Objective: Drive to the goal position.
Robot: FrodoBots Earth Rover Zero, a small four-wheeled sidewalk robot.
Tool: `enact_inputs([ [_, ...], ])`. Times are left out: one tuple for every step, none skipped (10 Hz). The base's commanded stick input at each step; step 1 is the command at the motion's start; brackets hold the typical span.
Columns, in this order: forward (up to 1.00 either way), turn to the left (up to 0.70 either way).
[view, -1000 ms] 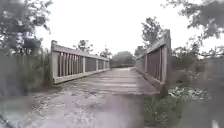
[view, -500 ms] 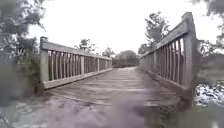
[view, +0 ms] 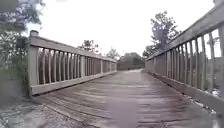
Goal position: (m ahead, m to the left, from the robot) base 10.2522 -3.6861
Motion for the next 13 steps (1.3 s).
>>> enact_inputs([
  [1.0,0.0],
  [1.0,0.0],
  [1.0,0.0],
  [1.0,0.0],
  [1.0,0.0],
  [1.0,0.0],
  [1.0,0.0],
  [1.0,0.0],
  [1.0,-0.17],
  [1.0,-0.27],
  [1.0,-0.27],
  [1.0,-0.27],
  [1.0,-0.27],
])
